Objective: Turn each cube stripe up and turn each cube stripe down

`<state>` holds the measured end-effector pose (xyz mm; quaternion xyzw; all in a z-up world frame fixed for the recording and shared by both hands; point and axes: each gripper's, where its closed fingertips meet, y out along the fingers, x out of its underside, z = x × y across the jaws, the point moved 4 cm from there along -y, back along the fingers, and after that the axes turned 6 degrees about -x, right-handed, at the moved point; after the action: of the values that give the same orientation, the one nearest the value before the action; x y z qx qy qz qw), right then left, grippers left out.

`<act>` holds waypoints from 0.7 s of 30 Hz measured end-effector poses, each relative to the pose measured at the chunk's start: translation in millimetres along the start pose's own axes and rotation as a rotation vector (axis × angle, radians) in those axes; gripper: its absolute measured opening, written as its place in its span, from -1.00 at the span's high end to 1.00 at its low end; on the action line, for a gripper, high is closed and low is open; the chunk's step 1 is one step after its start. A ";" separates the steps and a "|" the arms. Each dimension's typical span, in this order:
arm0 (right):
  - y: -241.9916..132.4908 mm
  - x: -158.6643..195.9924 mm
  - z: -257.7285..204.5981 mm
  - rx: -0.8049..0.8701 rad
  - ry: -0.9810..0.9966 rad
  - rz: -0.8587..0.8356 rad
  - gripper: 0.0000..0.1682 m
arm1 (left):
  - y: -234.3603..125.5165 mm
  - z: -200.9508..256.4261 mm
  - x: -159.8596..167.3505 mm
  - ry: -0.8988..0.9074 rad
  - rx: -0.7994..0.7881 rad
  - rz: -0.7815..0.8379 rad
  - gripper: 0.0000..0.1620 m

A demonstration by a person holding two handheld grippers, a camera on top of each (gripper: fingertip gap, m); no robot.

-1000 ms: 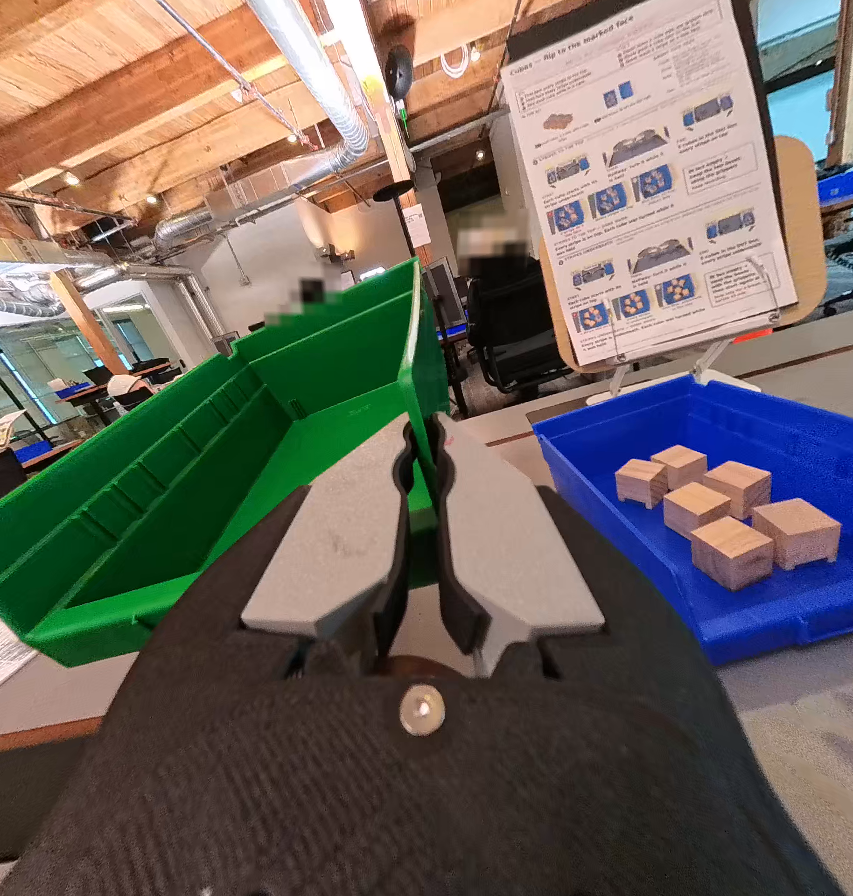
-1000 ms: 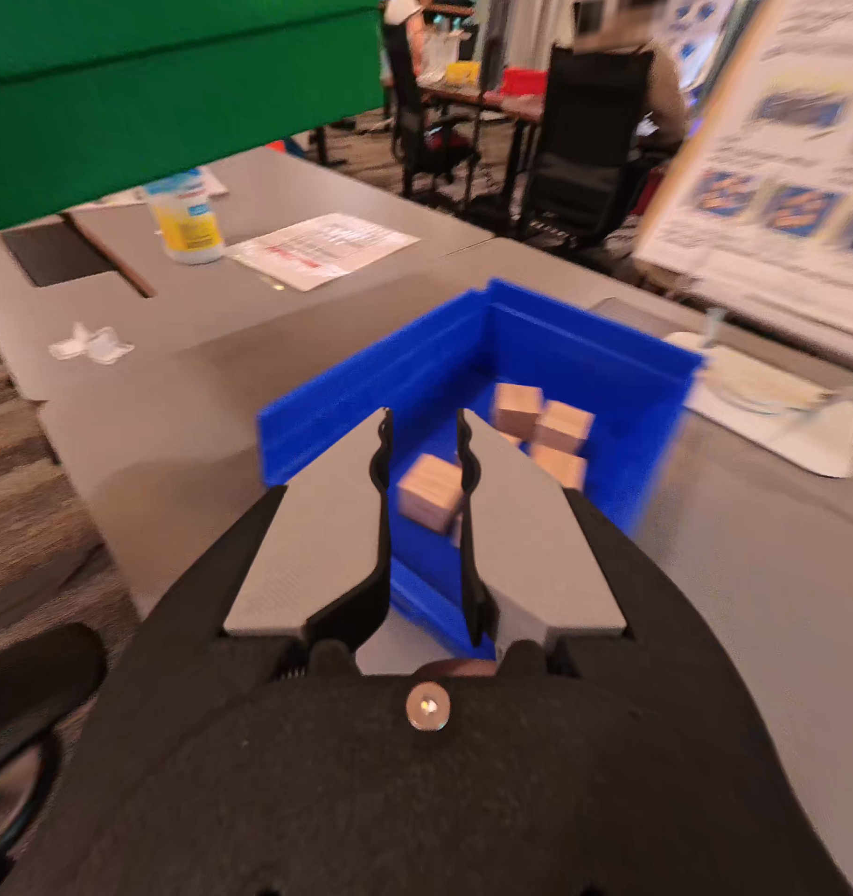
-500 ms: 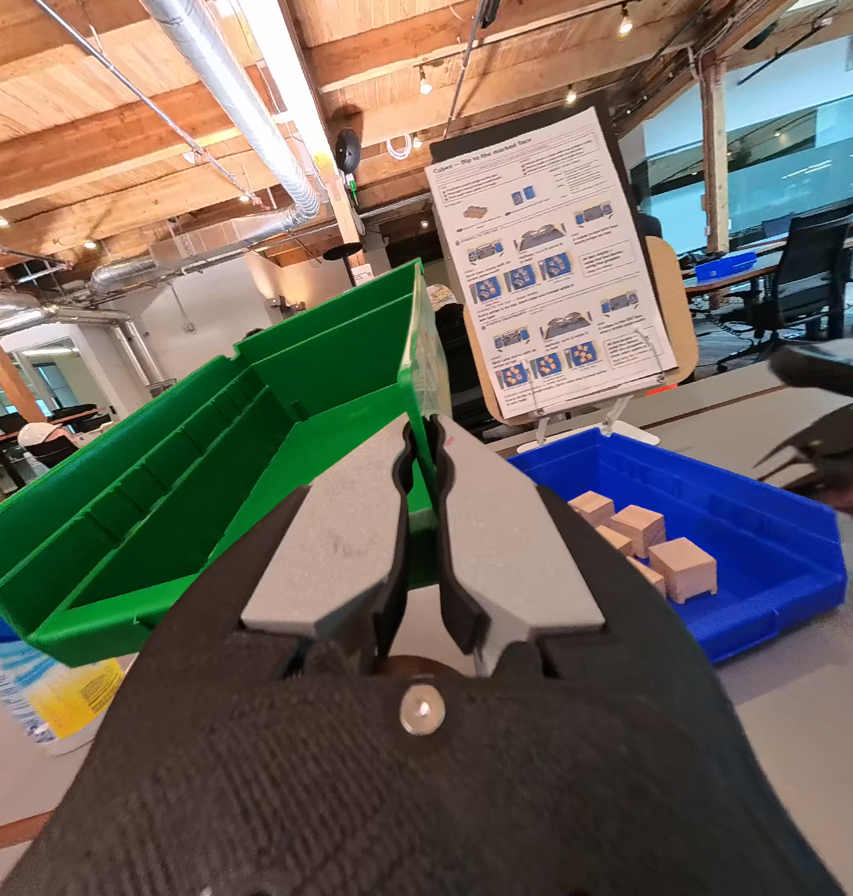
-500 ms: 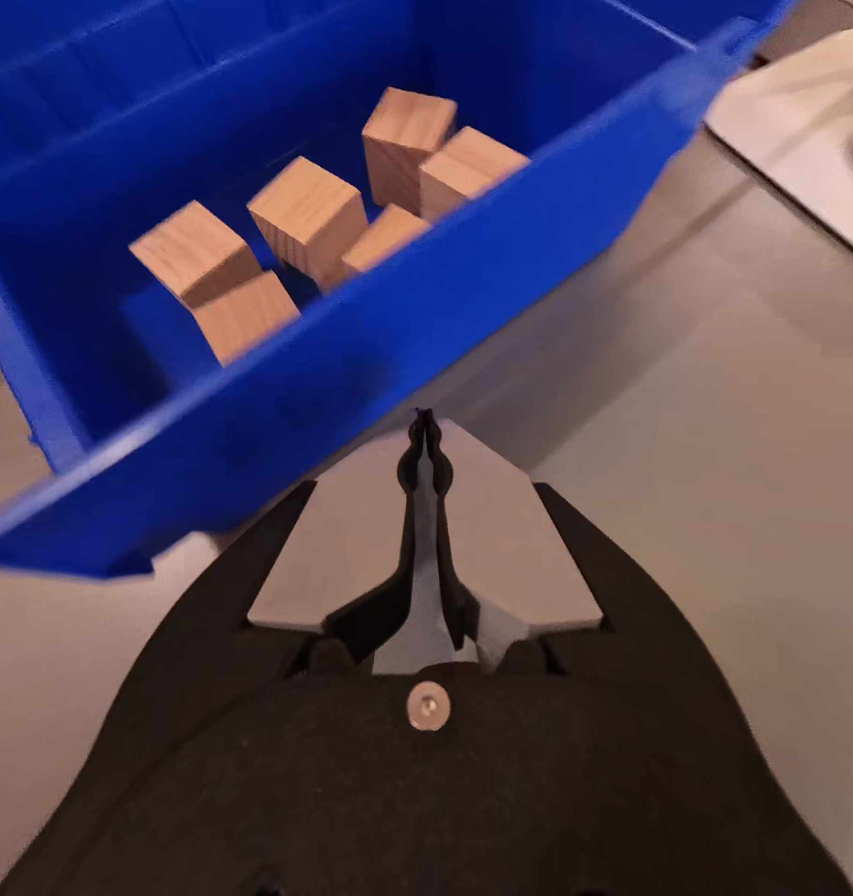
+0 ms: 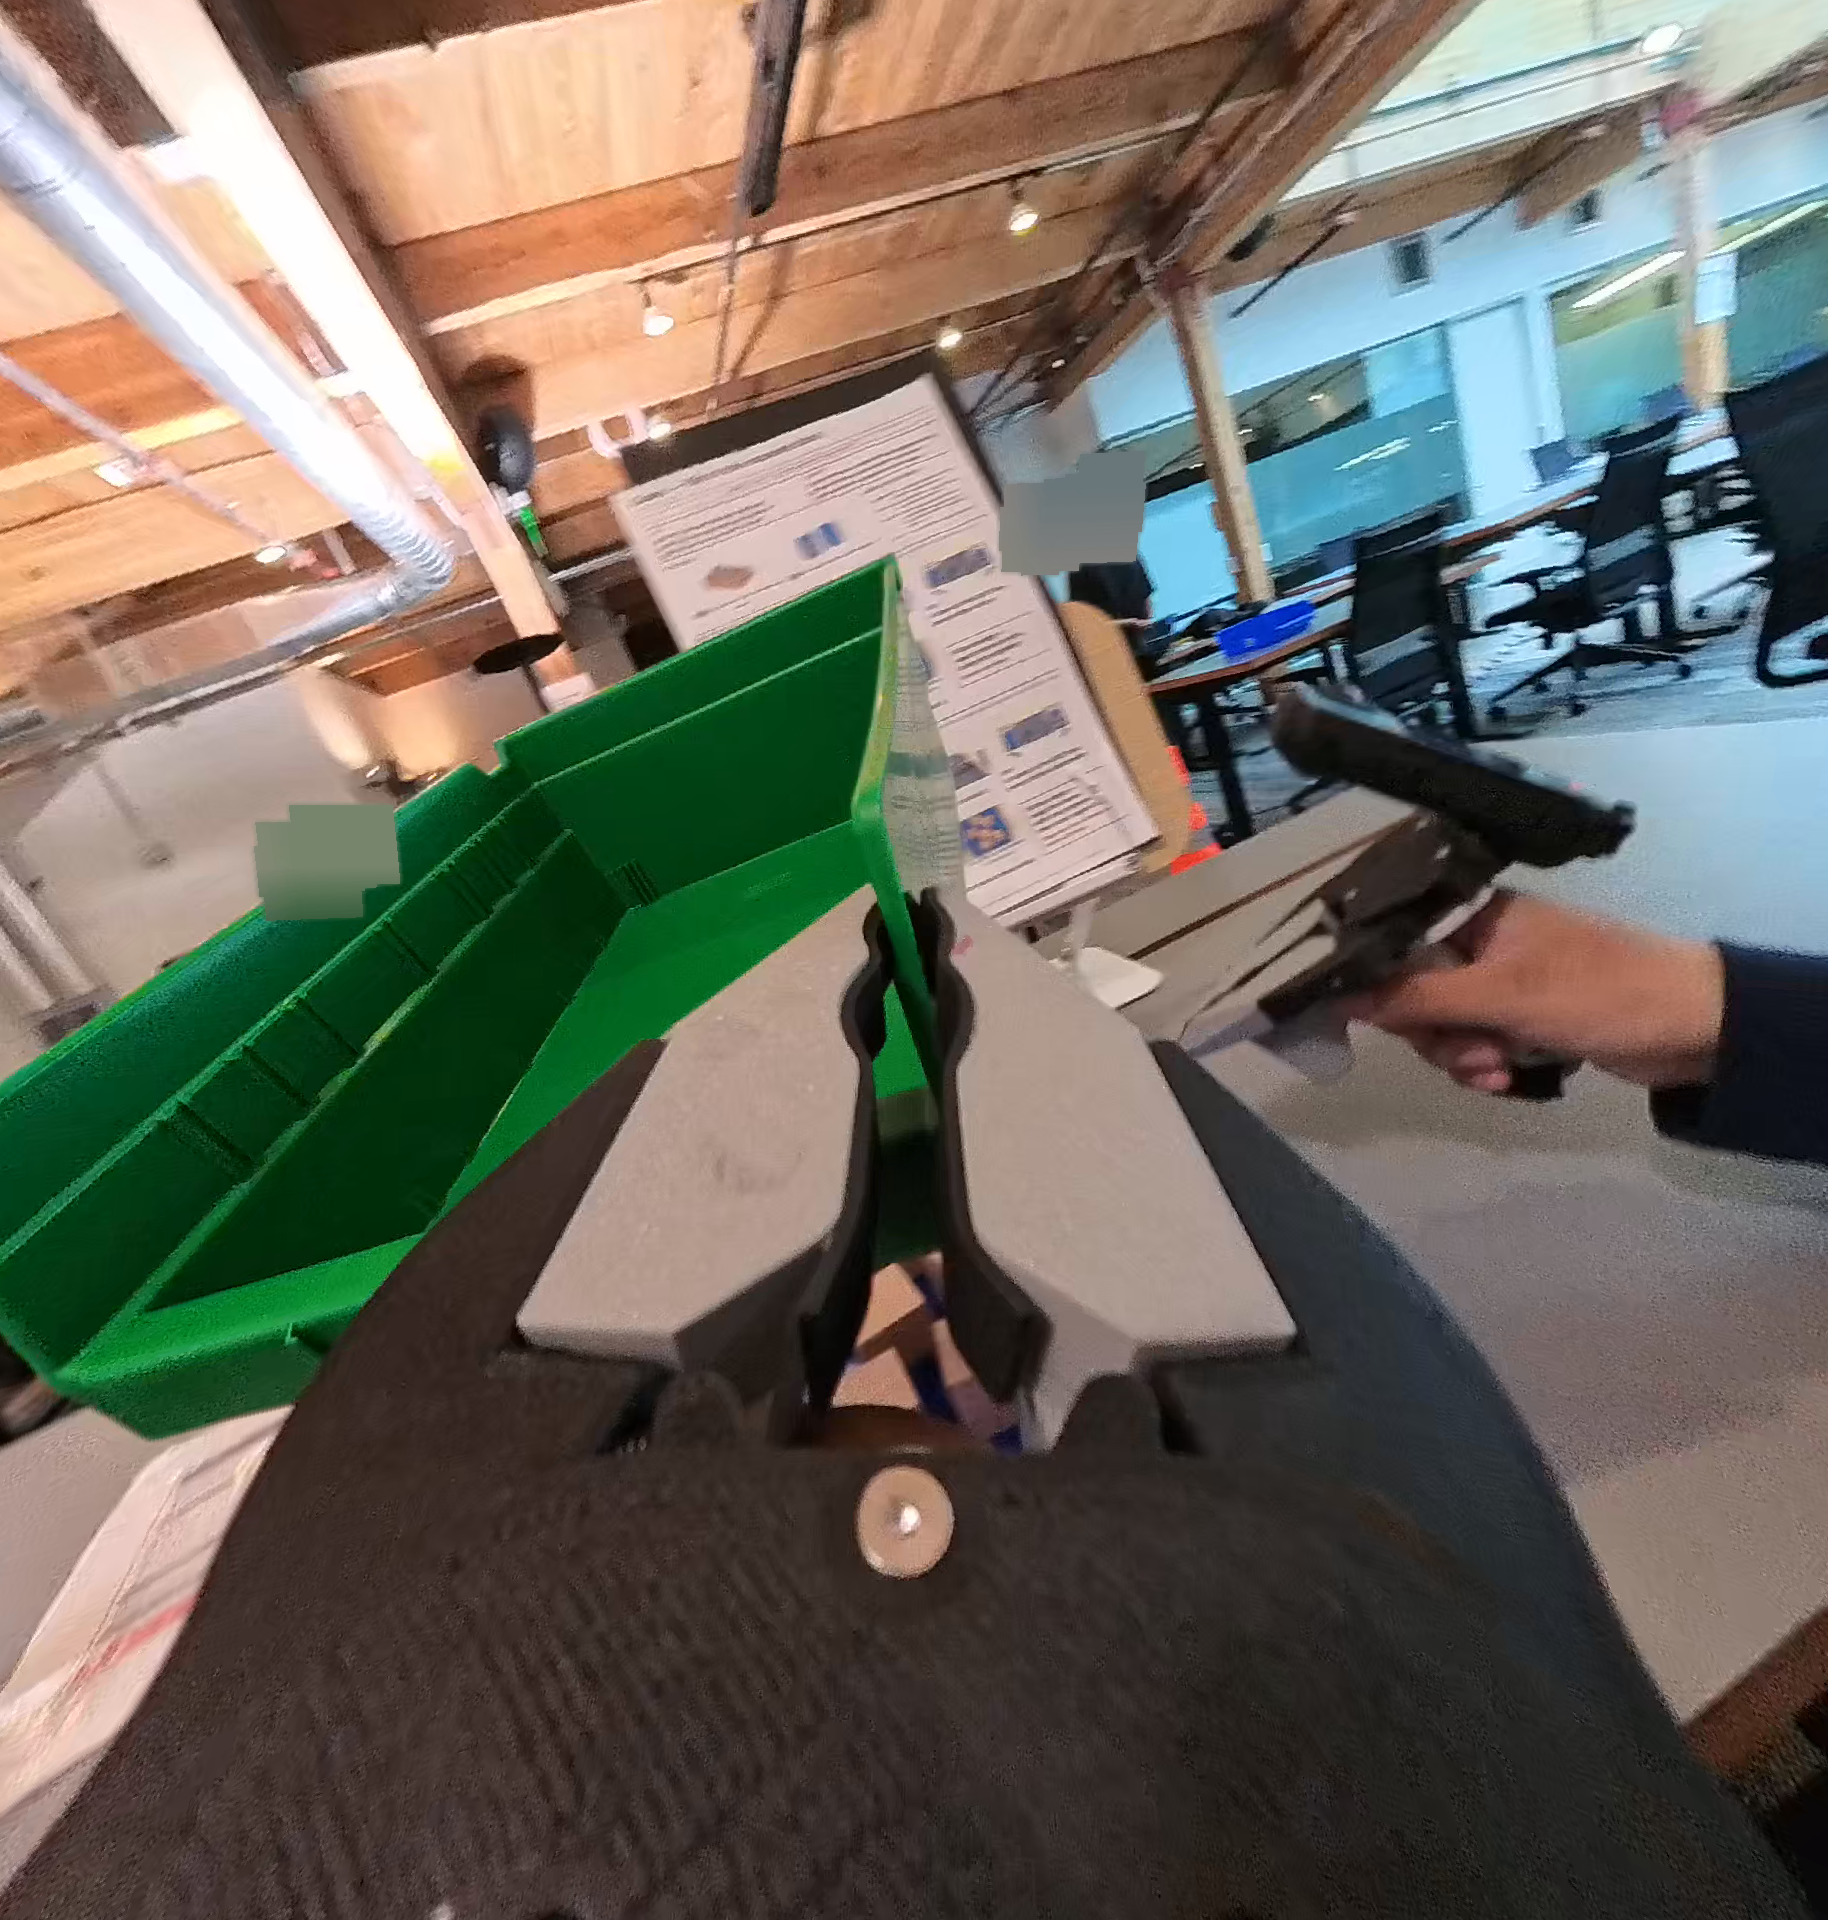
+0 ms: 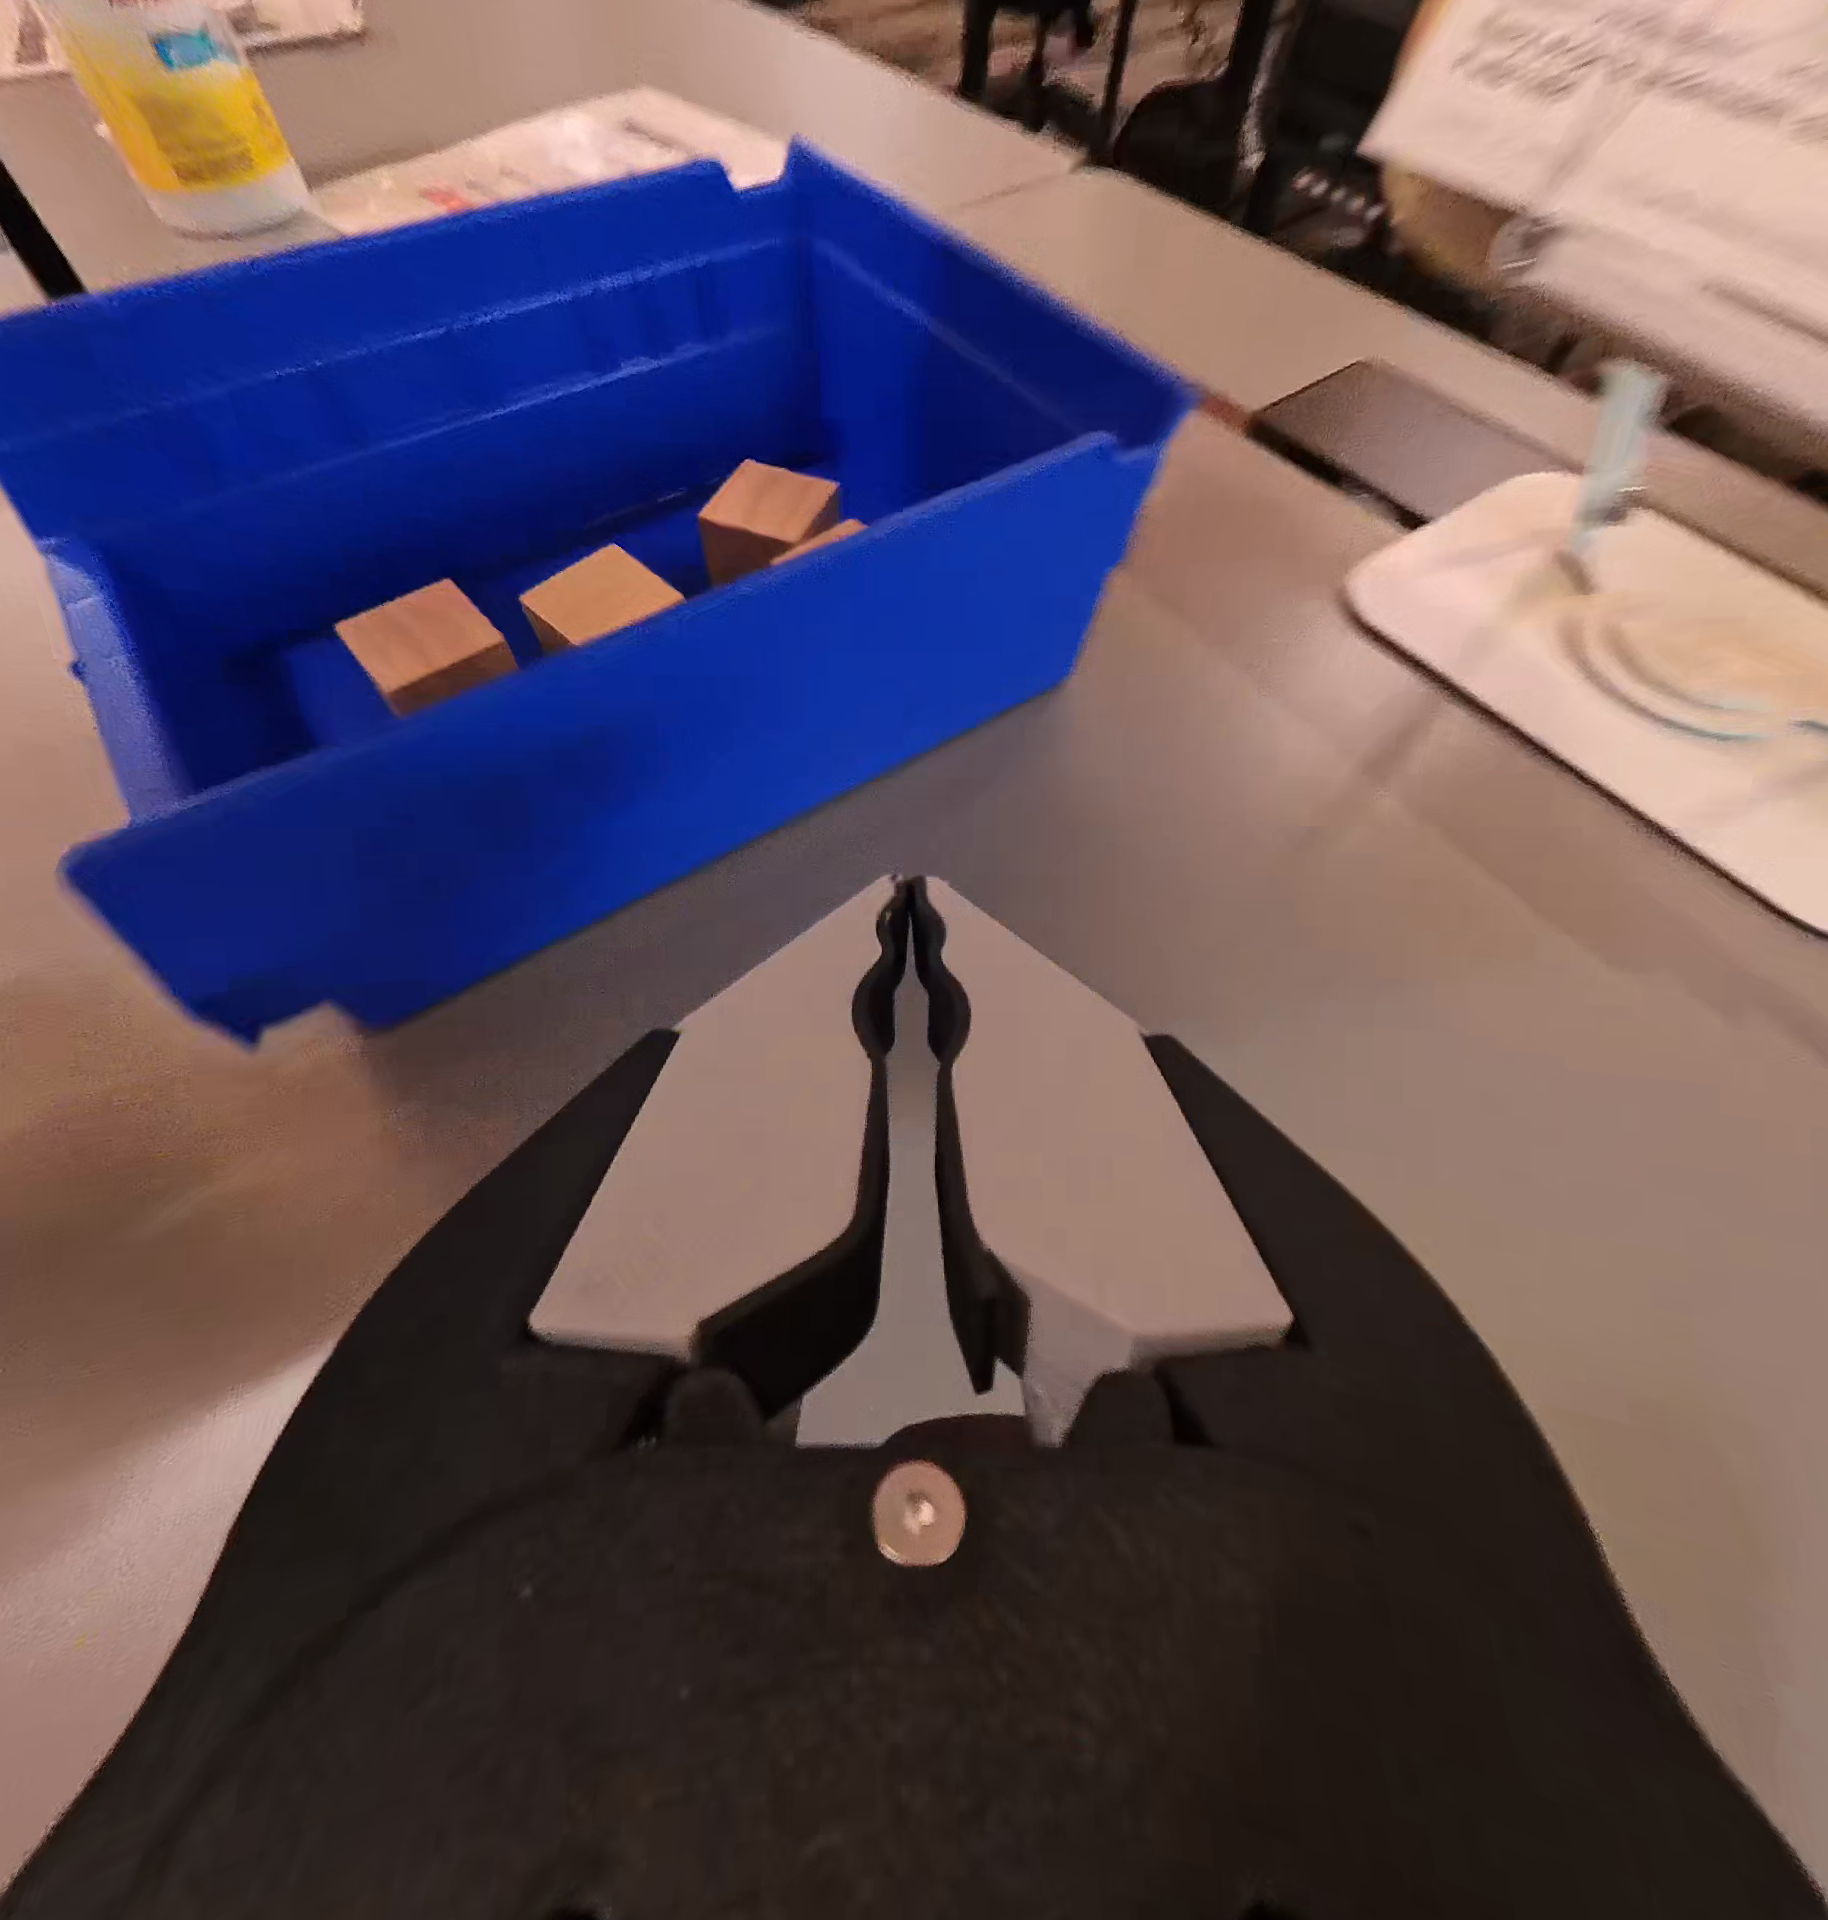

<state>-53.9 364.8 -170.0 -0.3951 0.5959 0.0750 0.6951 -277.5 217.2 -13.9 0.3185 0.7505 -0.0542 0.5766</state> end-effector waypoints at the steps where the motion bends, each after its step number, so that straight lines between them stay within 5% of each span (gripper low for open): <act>1: -24.7 3.3 4.0 0.013 0.005 0.026 1.00 | 2.1 13.1 -3.1 0.010 0.034 0.012 1.00; 12: -268.6 51.0 38.5 0.286 0.102 0.275 0.88 | 60.5 210.6 4.4 0.041 0.421 0.024 0.97; 21: -307.9 57.9 59.6 0.292 0.213 0.360 0.81 | 105.2 327.3 82.8 0.009 0.542 -0.177 0.98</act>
<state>185.1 173.3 -81.1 -0.1840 0.7308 0.0687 0.6537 40.3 188.1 -166.1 0.3944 0.7359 -0.3017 0.4602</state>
